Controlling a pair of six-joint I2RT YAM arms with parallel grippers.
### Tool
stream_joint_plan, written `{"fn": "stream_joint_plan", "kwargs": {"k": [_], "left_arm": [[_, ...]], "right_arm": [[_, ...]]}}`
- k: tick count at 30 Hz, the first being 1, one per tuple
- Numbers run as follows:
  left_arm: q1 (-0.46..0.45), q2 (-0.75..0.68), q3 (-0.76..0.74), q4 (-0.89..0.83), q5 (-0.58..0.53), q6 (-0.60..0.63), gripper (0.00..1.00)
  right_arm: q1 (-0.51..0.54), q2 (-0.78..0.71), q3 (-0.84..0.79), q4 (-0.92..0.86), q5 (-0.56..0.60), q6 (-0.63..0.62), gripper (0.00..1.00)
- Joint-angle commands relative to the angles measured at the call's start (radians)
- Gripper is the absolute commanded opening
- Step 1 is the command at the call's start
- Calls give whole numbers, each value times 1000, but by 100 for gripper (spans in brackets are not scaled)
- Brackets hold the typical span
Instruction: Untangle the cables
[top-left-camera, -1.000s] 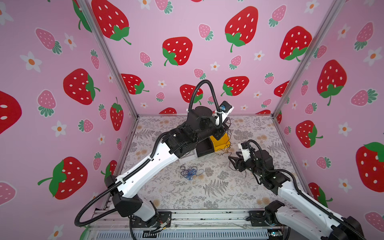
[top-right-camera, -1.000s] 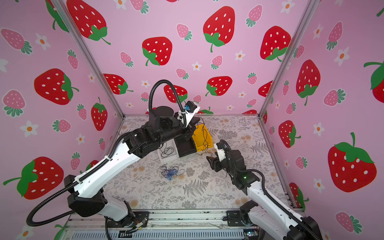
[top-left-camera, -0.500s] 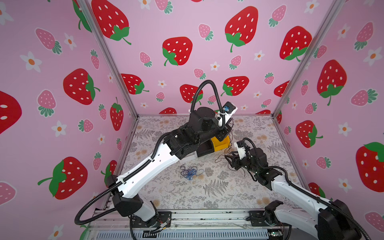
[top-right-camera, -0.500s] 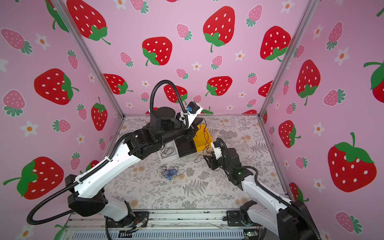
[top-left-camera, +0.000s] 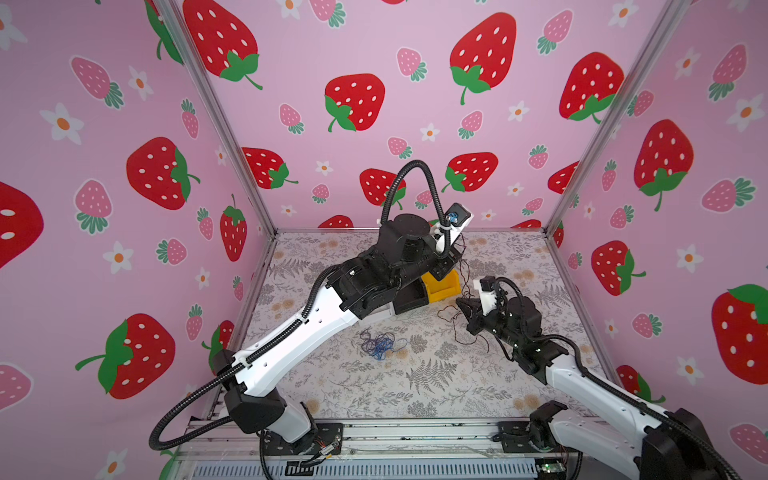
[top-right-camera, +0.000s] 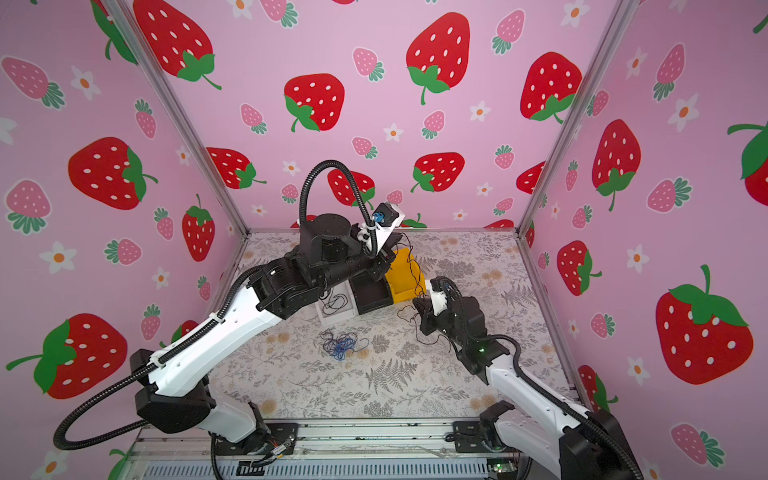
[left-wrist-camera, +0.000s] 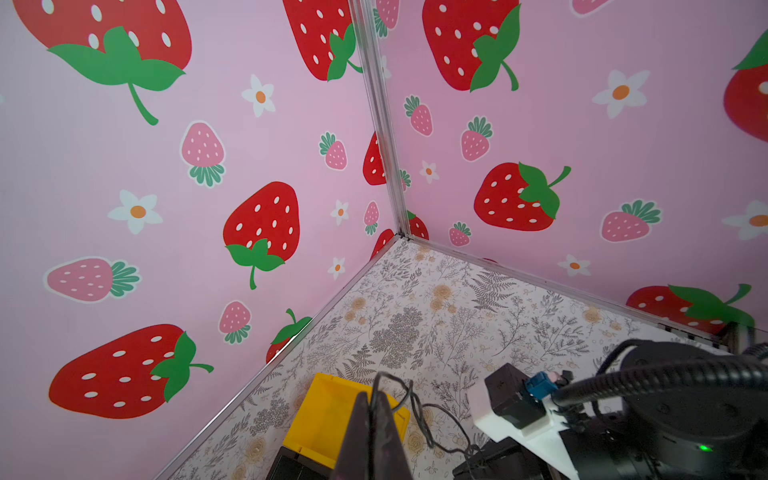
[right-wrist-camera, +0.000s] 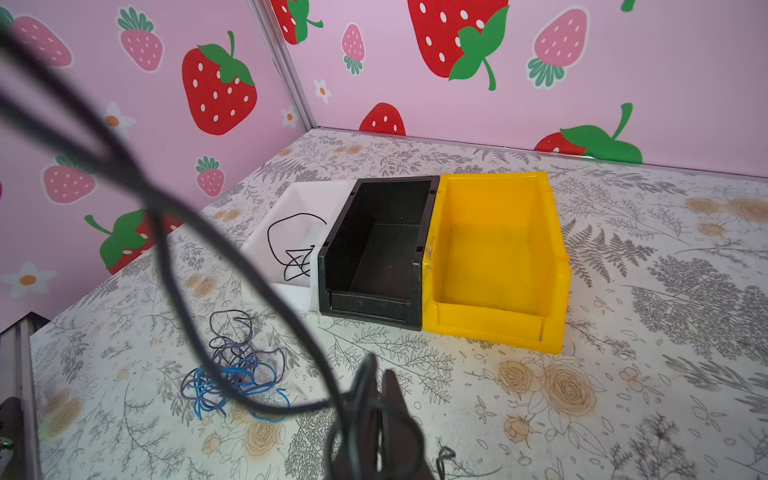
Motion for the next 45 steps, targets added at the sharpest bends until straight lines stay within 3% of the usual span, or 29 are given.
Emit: {"fn": "stream_joint_plan", "kwargs": {"k": [1,15,22,33,39,45], "left_arm": [[27,-28,22,31,-11,12,0],[76,-53,48,8,20,23,0],[89,-86,-10,-24,165,27,0],[121,-124,-10,-47,102,40,0],[139,-133,-9,-62,109,41,0],[177,-152,-12,-75,91,38,0]], "right_arm": [[-14,-26,-23,-50,28,1,6],[-80,78,1,-176,38,-22,9],[-119,52,16,-209,38,-54,16],[-155,82,31,-279,90,-45,20],[-177,70,26,-287,90,-43,12],[-256,77,35,-321,109,-5,12]]}}
